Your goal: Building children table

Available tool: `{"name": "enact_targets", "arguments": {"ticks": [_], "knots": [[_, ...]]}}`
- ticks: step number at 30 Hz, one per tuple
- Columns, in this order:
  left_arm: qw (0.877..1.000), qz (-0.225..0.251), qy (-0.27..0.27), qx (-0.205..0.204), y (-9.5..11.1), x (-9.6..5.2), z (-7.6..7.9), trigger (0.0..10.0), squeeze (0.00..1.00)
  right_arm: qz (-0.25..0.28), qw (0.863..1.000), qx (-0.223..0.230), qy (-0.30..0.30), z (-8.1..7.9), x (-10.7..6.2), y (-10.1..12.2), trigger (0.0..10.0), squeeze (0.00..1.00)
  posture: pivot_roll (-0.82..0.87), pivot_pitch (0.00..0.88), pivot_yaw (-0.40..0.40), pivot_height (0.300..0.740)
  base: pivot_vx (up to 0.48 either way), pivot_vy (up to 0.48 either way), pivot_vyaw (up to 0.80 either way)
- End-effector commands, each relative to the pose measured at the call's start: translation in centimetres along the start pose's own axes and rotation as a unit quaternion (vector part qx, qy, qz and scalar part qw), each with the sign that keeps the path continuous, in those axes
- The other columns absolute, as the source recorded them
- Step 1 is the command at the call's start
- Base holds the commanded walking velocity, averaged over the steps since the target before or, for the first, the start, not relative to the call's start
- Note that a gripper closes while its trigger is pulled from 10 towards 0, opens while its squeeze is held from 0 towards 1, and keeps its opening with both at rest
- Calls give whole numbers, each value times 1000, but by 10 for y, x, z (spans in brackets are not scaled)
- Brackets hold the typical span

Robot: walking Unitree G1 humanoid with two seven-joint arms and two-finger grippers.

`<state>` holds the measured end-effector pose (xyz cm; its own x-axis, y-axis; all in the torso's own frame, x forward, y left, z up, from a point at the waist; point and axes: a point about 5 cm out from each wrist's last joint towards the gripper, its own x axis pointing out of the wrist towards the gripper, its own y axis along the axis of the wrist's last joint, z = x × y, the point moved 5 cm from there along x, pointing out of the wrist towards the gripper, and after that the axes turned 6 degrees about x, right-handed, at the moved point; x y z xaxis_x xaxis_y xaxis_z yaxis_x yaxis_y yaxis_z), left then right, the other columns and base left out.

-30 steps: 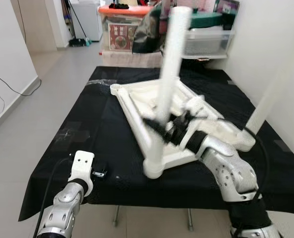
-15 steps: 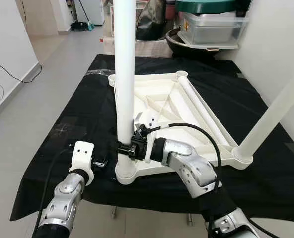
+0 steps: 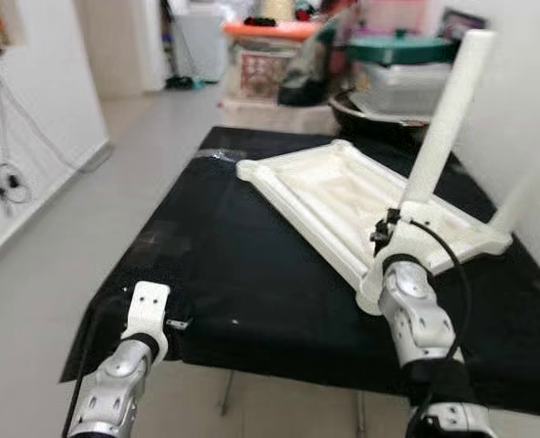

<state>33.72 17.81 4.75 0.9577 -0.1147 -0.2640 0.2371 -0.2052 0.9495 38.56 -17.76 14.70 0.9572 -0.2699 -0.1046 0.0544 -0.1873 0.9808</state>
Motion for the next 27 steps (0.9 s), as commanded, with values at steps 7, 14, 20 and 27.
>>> {"name": "enact_targets", "arguments": {"ticks": [7,14,20,27], "knots": [[1000,-12,-8,12,-3,3,2,10000,0,-20,985,60,159,-59,-7,-1,10000,1000,95,0,-58,740,0,0,0],[1000,-14,-1,11,-4,1,-1,10000,0,17,960,97,261,-66,7,42,10000,0,107,0,-74,740,0,0,0],[1000,-14,-1,10,-5,2,0,10000,0,21,864,73,499,-101,-33,59,10000,0,109,0,-75,740,0,0,0],[1000,-12,0,11,-3,4,1,10000,0,-17,754,13,656,-153,-90,21,10000,0,152,0,-91,740,0,0,0]]}}
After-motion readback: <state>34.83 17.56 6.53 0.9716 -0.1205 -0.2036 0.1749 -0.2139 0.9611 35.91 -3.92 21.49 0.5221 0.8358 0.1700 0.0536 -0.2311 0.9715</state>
